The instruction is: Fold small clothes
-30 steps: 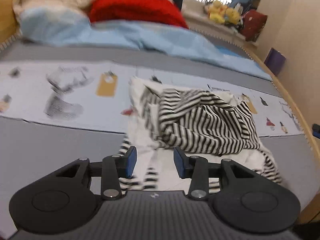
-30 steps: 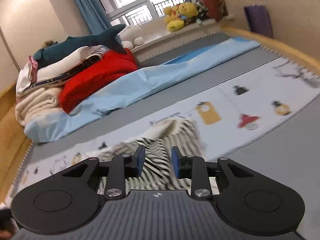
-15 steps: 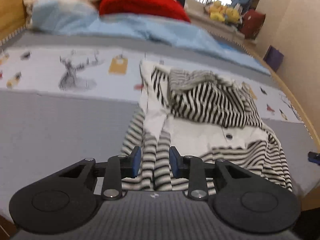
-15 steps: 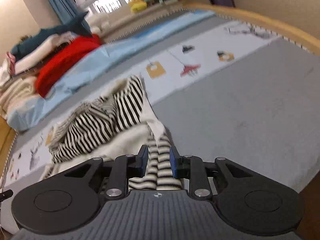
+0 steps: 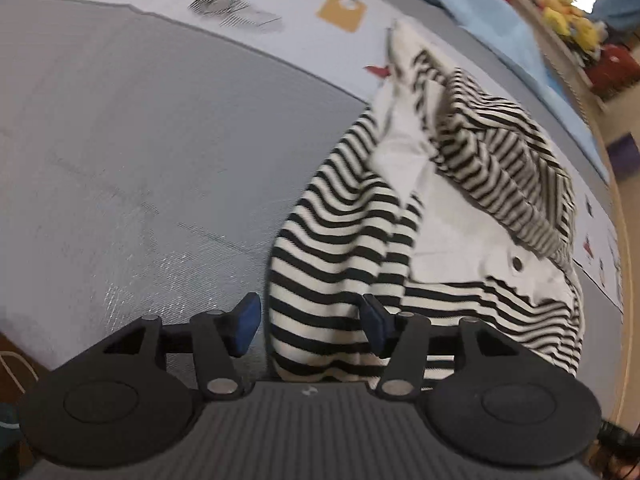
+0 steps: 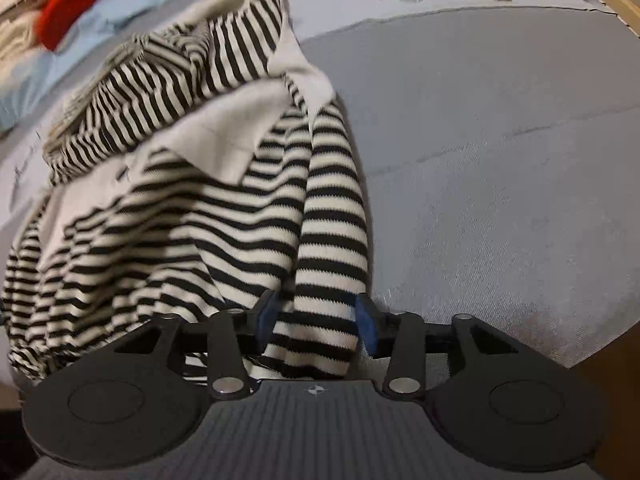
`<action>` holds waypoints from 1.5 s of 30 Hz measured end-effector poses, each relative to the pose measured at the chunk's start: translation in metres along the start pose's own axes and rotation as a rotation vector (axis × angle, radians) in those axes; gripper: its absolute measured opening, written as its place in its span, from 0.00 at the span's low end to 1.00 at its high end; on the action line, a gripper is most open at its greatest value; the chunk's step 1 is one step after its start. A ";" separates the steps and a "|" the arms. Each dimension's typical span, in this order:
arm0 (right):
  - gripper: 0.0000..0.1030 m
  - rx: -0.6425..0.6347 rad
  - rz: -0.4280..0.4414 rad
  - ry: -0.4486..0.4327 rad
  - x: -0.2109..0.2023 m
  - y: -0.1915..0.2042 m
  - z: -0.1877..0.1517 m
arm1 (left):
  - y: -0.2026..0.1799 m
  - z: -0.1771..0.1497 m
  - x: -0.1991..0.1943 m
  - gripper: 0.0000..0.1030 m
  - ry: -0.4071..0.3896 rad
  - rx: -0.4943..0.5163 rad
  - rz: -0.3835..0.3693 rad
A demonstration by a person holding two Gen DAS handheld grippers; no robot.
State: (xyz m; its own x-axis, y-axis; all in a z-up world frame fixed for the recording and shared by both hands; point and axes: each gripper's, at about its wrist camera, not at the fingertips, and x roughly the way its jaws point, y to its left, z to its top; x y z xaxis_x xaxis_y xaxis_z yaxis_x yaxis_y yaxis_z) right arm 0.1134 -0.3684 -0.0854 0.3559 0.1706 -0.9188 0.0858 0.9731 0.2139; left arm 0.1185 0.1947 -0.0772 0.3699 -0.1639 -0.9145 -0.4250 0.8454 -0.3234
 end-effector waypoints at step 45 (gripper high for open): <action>0.36 0.058 -0.036 0.028 0.003 -0.016 -0.004 | -0.028 -0.009 0.048 0.44 0.197 0.121 0.023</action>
State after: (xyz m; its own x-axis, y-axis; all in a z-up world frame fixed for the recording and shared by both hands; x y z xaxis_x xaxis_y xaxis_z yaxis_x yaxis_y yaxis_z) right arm 0.1097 -0.3826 -0.0929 0.3253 0.1411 -0.9350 0.1519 0.9682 0.1990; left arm 0.1407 0.1588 -0.1142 0.1879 -0.2294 -0.9550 -0.3247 0.9032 -0.2808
